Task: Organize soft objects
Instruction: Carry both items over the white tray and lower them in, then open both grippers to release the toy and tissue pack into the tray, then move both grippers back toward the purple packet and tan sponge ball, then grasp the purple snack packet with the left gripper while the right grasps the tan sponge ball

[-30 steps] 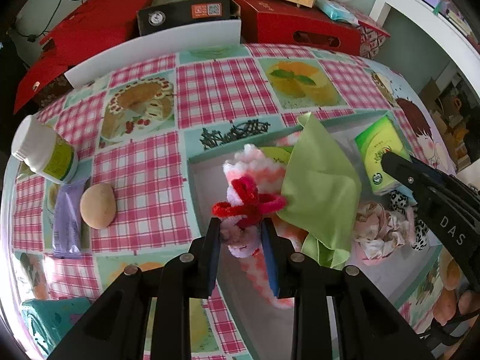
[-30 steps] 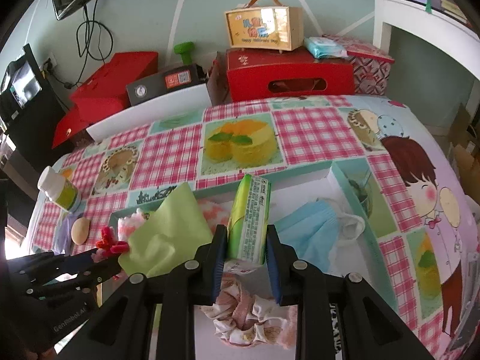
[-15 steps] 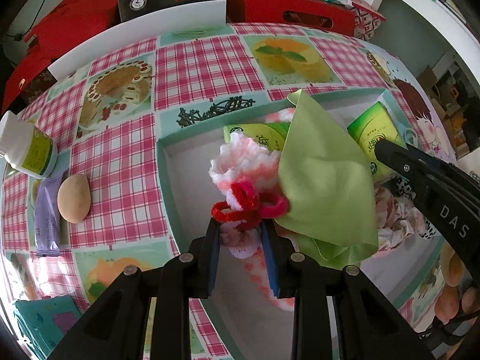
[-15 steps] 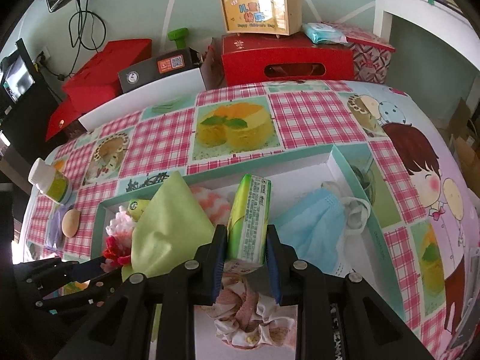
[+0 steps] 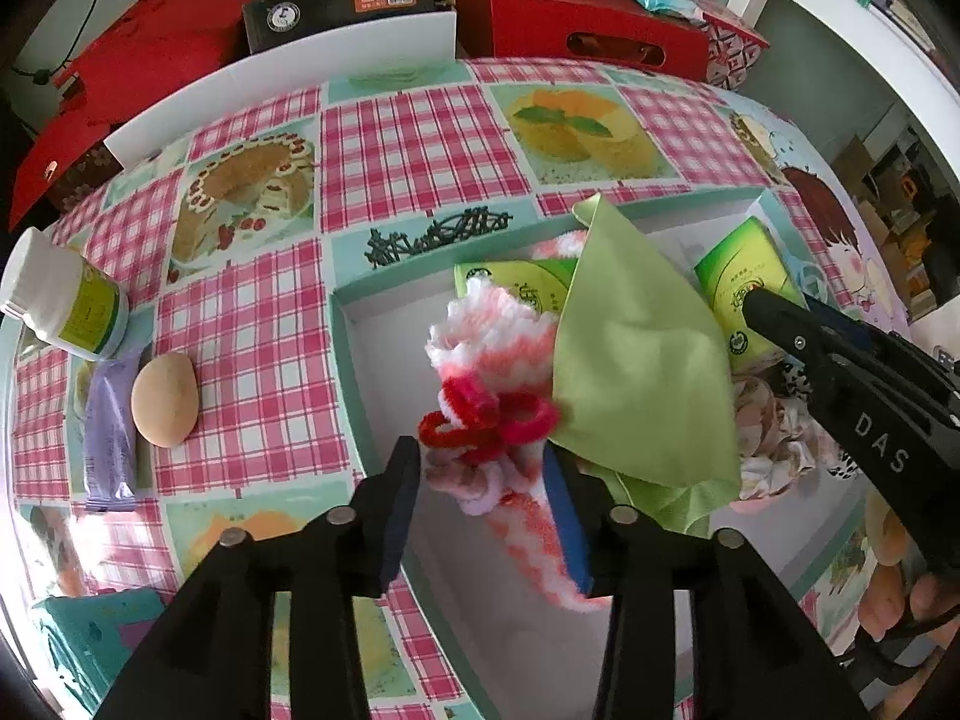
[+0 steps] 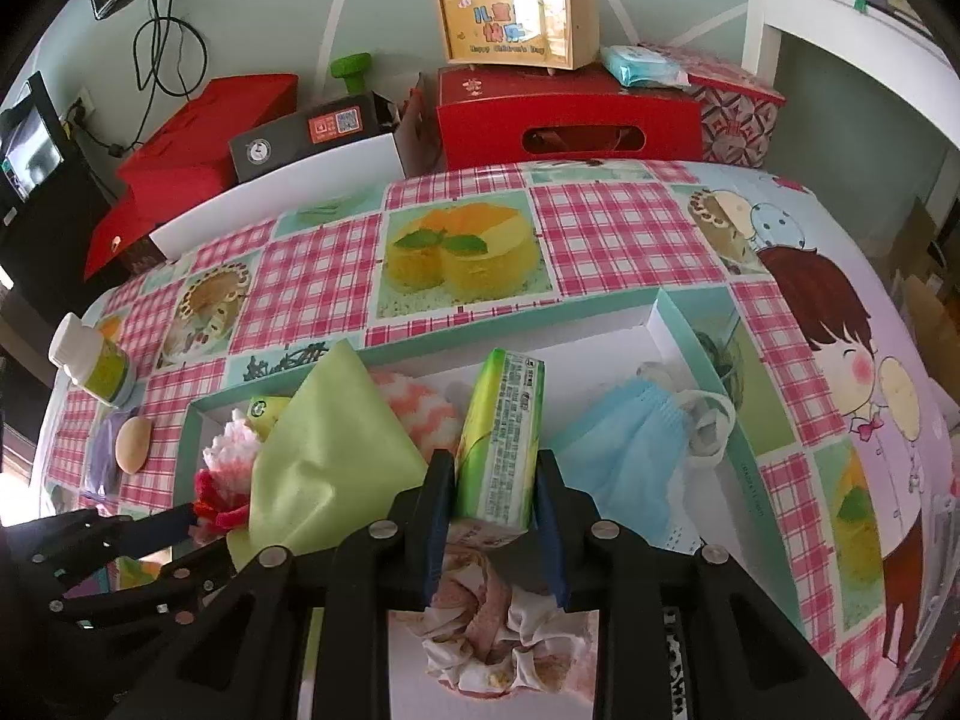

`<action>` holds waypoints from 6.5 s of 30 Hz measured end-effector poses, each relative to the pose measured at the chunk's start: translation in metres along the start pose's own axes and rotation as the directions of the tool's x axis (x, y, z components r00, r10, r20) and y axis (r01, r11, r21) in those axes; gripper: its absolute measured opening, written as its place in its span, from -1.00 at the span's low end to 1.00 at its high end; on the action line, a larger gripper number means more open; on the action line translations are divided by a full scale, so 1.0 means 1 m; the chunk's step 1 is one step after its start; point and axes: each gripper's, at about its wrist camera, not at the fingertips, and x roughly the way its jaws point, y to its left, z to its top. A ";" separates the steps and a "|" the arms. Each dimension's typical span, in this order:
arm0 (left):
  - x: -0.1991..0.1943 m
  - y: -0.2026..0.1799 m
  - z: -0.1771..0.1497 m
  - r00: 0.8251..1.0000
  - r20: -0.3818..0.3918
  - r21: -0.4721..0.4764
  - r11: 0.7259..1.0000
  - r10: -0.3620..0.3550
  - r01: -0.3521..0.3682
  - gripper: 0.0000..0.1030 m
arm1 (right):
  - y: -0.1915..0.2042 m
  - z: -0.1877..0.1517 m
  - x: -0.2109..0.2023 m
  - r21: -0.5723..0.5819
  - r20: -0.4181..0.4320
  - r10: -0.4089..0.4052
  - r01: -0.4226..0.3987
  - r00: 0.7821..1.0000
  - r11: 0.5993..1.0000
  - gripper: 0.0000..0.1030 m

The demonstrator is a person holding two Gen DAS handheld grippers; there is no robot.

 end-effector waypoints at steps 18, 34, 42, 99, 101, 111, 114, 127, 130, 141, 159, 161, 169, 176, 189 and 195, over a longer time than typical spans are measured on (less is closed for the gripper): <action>-0.052 0.021 0.004 0.991 0.132 -0.048 0.999 -0.004 0.010 -0.04 | 0.005 0.007 -0.035 -0.016 0.095 -0.019 0.020 0.995 1.000 -0.19; -0.052 0.038 0.005 0.989 0.150 -0.121 0.993 0.022 -0.004 0.23 | 0.009 0.006 -0.030 -0.039 0.080 -0.050 0.053 0.996 0.998 0.32; -0.040 0.060 0.005 0.980 0.166 -0.225 0.972 0.113 -0.074 0.88 | 0.009 0.007 -0.025 -0.048 0.071 -0.133 0.137 0.989 0.989 1.00; -0.089 0.234 -0.049 0.936 0.103 -0.578 0.786 0.337 -0.219 0.88 | 0.119 -0.011 -0.029 -0.274 0.050 0.086 -0.070 0.995 0.959 1.00; -0.089 0.242 -0.053 0.934 0.092 -0.594 0.771 0.345 -0.227 0.88 | 0.126 -0.013 -0.027 -0.286 0.043 0.096 -0.080 0.994 0.955 1.00; -0.091 0.261 -0.067 0.929 0.061 -0.641 0.728 0.364 -0.243 0.88 | 0.163 -0.023 -0.019 -0.340 0.010 0.151 -0.139 0.988 0.930 1.00; -0.089 0.262 -0.068 0.933 0.059 -0.645 0.726 0.356 -0.236 0.88 | 0.175 -0.025 -0.015 -0.360 -0.005 0.180 -0.170 0.984 0.917 1.00; -0.071 0.268 -0.060 0.972 0.045 -0.658 0.739 0.230 -0.145 0.88 | 0.219 -0.033 -0.002 -0.461 -0.023 0.267 -0.247 0.963 0.852 1.00; -0.065 0.266 -0.051 0.980 0.029 -0.631 0.764 0.197 -0.135 0.88 | 0.227 -0.032 0.003 -0.460 -0.043 0.282 -0.269 0.959 0.846 1.00; -0.028 0.267 -0.022 0.997 -0.067 -0.582 0.810 0.045 -0.076 0.87 | 0.260 -0.019 0.033 -0.447 -0.126 0.273 -0.300 0.954 0.843 0.68; 0.008 0.284 -0.003 0.987 -0.160 -0.564 0.822 -0.009 -0.084 0.88 | 0.285 -0.015 0.082 -0.456 -0.213 0.222 -0.298 0.951 0.839 0.56; 0.011 0.285 -0.003 0.987 -0.161 -0.564 0.821 -0.009 -0.084 0.87 | 0.287 -0.013 0.084 -0.459 -0.213 0.222 -0.299 0.951 0.837 0.56; 0.016 0.289 -0.007 0.986 -0.164 -0.565 0.820 -0.010 -0.086 0.88 | 0.292 -0.008 0.093 -0.459 -0.196 0.208 -0.277 0.958 0.844 0.56; 0.013 0.281 -0.003 0.987 -0.162 -0.555 0.827 0.001 -0.092 0.87 | 0.286 -0.010 0.092 -0.468 -0.176 0.183 -0.246 0.967 0.849 0.33; 0.032 0.246 0.013 0.976 -0.216 -0.512 0.849 0.024 -0.134 0.87 | 0.252 -0.007 0.085 -0.387 -0.167 0.198 -0.249 0.966 0.888 0.04; 0.043 0.232 0.022 0.972 -0.230 -0.490 0.859 0.038 -0.149 0.84 | 0.240 -0.007 0.081 -0.352 -0.171 0.217 -0.265 0.961 0.898 -0.03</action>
